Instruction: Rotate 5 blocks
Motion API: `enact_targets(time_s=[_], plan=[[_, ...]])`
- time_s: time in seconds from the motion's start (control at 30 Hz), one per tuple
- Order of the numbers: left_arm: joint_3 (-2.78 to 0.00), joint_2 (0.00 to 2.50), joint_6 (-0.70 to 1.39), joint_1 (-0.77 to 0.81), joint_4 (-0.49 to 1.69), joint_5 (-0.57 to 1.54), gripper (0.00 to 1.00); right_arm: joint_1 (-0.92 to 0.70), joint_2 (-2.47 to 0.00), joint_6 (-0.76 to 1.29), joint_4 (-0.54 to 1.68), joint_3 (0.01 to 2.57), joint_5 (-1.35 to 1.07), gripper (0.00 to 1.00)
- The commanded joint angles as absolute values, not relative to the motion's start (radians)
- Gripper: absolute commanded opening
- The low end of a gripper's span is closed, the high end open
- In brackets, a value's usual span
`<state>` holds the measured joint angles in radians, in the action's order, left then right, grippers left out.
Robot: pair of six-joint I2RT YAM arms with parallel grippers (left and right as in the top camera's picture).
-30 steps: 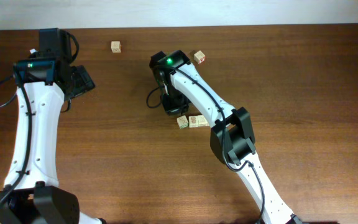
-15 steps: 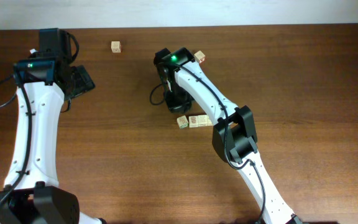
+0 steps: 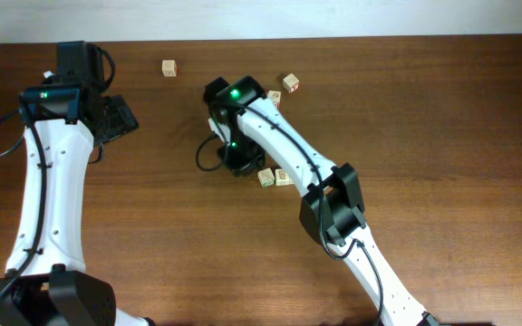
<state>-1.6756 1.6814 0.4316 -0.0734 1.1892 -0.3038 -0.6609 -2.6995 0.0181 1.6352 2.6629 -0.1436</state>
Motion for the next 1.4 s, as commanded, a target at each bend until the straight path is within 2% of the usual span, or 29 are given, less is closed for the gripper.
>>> enact_targets(time_s=[0.0, 0.67, 1.37], plan=[[-1.689, 1.683, 0.445, -0.073, 1.19, -0.318, 0.99, -0.654, -2.677, 0.092, 1.633, 2.652, -0.112, 0.04], [-1.689, 1.683, 0.445, -0.073, 1.191, -0.318, 0.99, -0.654, -2.677, 0.199, 1.589, 2.601, -0.02, 0.05], [-1.689, 1.683, 0.445, -0.073, 1.191, -0.318, 0.99, -0.653, -2.678, 0.202, 1.612, 2.601, 0.047, 0.04]])
